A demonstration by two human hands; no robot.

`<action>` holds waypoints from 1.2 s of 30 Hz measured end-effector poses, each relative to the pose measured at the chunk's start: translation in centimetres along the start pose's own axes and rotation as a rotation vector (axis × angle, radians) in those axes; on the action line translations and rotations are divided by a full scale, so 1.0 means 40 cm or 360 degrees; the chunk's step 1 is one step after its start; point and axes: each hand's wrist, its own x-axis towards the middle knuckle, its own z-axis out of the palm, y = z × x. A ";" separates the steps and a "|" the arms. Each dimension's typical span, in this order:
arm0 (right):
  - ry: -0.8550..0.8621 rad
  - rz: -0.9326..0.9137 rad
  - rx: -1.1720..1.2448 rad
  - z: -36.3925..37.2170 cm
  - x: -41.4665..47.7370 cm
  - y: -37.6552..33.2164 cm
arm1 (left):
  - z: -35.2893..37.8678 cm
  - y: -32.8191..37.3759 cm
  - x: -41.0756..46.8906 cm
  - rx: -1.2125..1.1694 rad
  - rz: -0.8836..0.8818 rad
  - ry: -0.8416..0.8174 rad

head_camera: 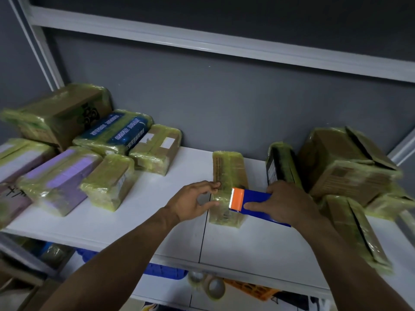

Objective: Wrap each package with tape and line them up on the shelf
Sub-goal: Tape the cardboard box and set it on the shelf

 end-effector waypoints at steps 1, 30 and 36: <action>-0.0007 0.0003 0.0004 0.001 0.001 0.002 | 0.002 0.002 0.001 0.0050 0.0004 -0.0008; -0.0008 0.0067 0.0118 0.008 -0.002 0.094 | 0.026 0.071 0.032 0.0524 0.0265 -0.0054; 0.0010 0.0094 0.0166 0.014 -0.014 0.091 | 0.040 0.078 0.065 0.0329 0.0192 -0.0186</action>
